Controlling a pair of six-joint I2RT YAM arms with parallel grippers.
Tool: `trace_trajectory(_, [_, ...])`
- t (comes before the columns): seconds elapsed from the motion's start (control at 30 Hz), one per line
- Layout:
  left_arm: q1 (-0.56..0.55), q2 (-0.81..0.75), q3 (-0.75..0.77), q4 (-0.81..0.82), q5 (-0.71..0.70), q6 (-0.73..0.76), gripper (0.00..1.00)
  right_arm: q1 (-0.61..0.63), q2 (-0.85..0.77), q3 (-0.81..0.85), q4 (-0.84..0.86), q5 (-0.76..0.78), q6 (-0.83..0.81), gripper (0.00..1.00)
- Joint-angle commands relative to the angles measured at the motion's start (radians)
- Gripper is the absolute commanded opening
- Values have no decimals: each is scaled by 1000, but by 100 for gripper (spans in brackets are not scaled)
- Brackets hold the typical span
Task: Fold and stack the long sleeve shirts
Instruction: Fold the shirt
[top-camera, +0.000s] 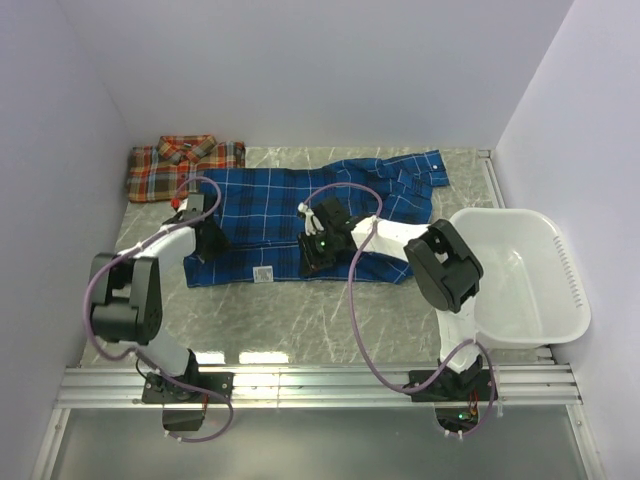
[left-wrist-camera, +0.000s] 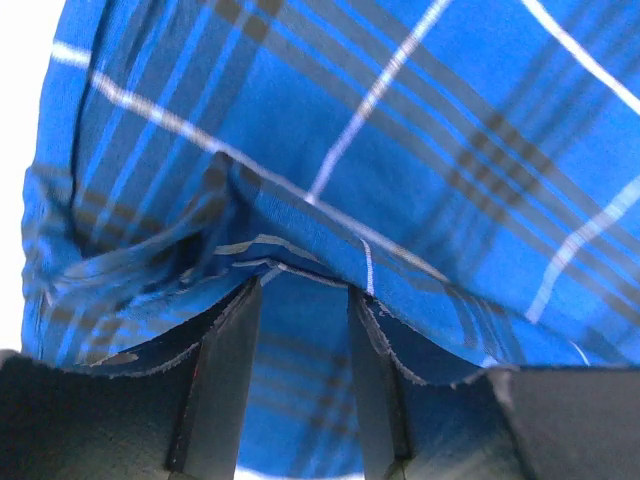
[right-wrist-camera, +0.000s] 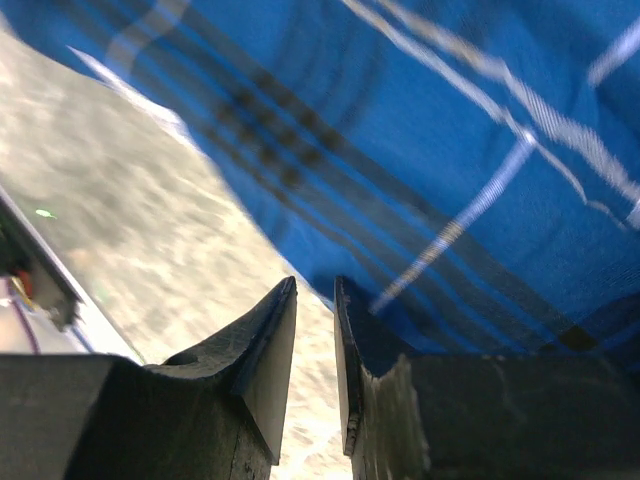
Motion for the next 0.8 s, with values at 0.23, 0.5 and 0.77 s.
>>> trace_trajectory(0.23, [67, 162, 87, 41, -31, -6, 46, 5, 47, -14, -233, 34, -99, 29])
trace_trajectory(0.5, [94, 61, 91, -6, -71, 16, 55, 3, -12, -56, -227, 34, -110, 28])
trace_trajectory(0.77, [97, -149, 15, -42, -97, 45, 77, -41, -282, -54, -202, 240, -66, 30])
